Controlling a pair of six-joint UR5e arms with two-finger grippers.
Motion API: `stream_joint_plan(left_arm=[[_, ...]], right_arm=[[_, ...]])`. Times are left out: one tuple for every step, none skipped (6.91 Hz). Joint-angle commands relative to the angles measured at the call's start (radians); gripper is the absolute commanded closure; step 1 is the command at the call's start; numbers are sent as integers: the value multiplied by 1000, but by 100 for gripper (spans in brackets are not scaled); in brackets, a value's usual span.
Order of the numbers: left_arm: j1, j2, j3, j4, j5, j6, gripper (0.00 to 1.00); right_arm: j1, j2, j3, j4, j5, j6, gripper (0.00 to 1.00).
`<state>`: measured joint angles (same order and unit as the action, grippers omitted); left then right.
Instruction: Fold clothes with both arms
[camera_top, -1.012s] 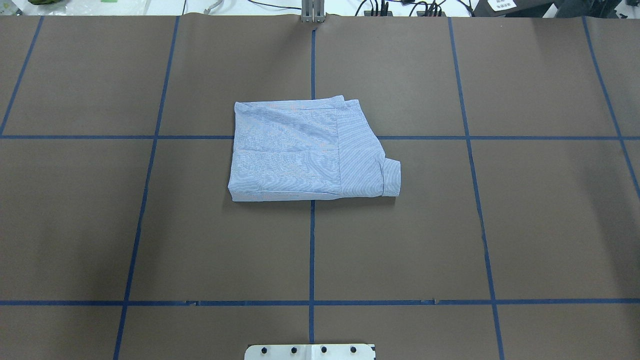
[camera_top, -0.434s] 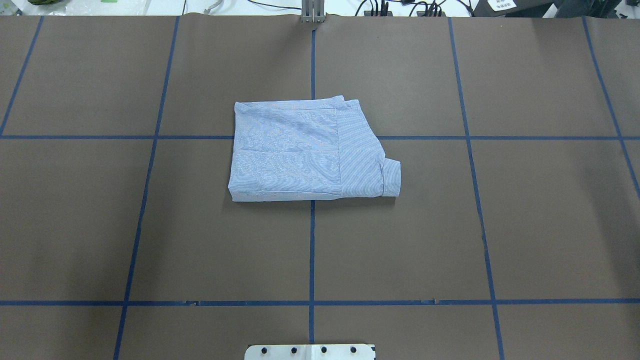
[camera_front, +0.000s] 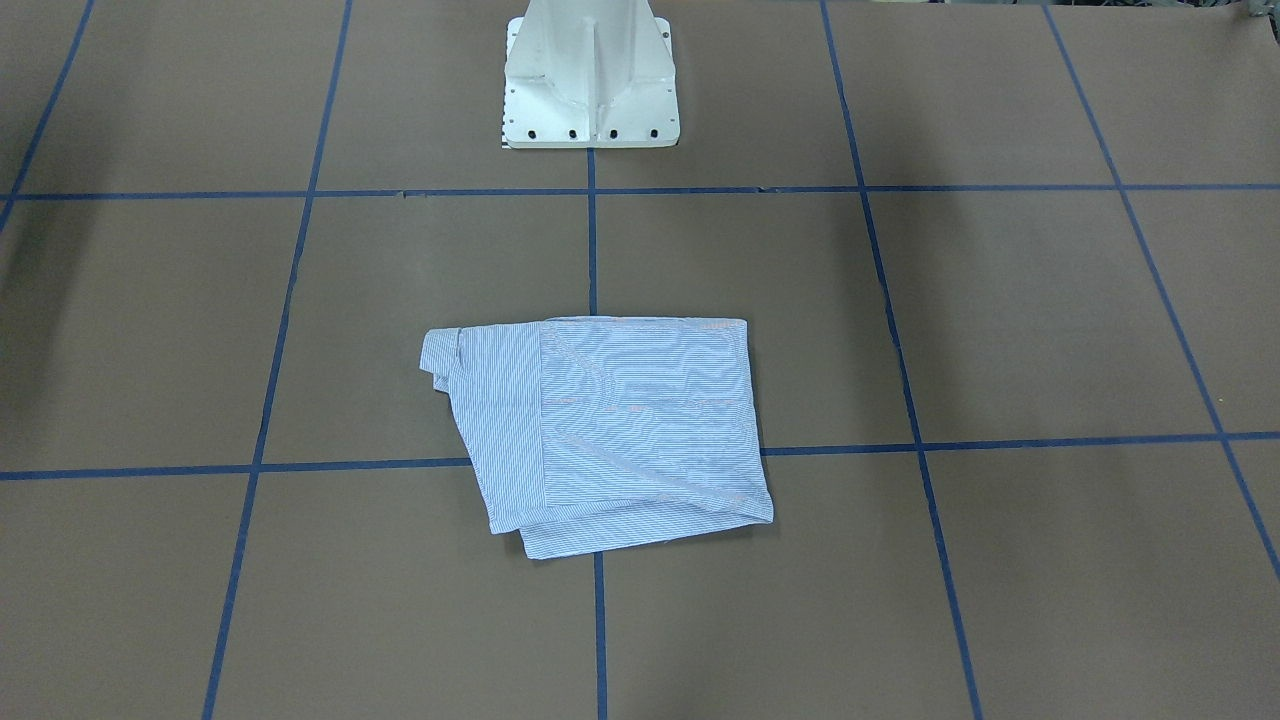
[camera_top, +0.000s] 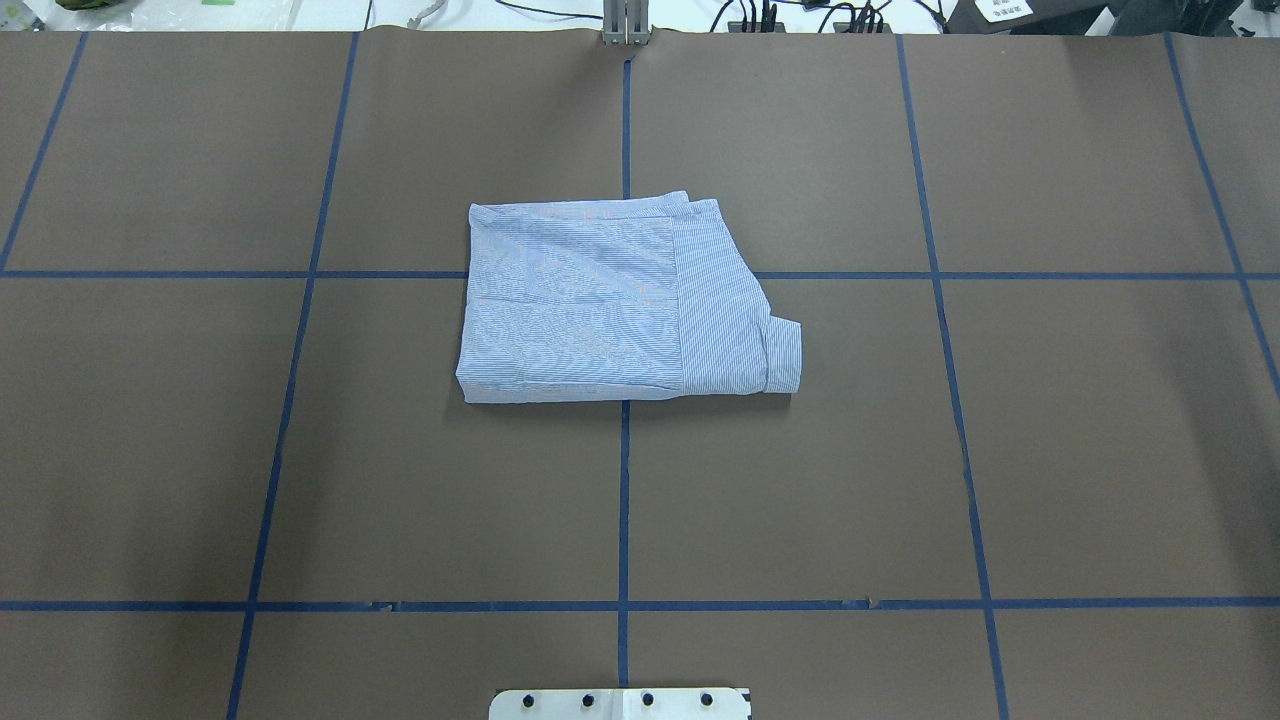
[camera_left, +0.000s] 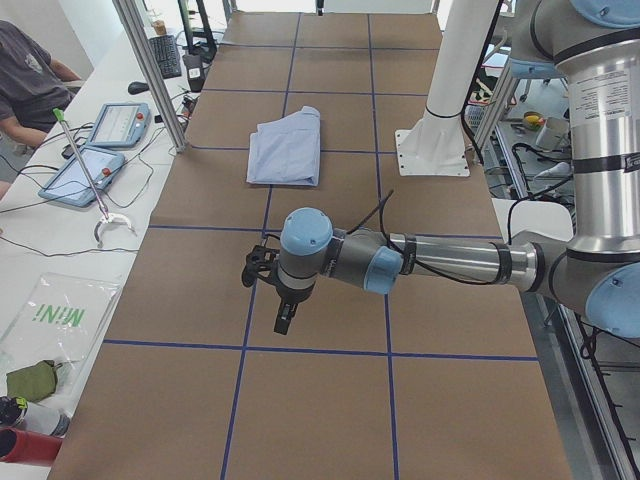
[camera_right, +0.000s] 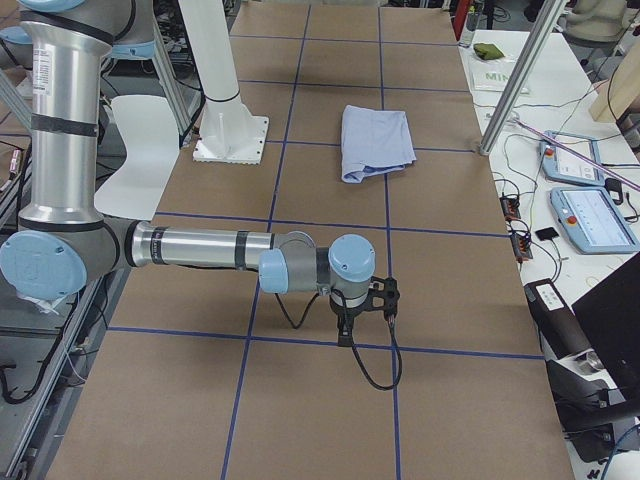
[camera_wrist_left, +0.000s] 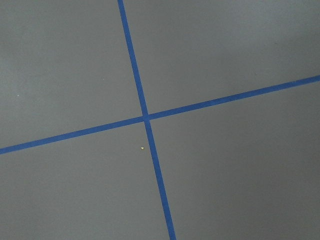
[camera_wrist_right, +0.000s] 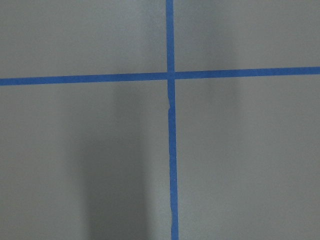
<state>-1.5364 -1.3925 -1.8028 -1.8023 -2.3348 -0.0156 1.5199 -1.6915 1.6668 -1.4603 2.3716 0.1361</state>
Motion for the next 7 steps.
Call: stream_joint_plan(left_arm=[[-2,4,35,0,-3,-3,1],[-4,3,39,0,-5,-4,1],[-4,3,36,1,-5,-4,1],[-4,4,36,-2,-5,-3,1],[-4,4,37,-2,-9,-1,1],[-4,3,42,-2,-9,-3,1],[-4,0,40,-2,-11,-4,1]], right_arm=[[-1,-8,-2,0,-2,2,0],[-1,-7,-25,0,-3,2,0],[-1,-7,-42,3,-3,2,0],[-1,1,-30,8,-3,-3,0],[-1,15,16,-5,-9,2,0],[-9,19,11,-11,-41,2,0],[-26,24,17,-50,-57,-1,0]])
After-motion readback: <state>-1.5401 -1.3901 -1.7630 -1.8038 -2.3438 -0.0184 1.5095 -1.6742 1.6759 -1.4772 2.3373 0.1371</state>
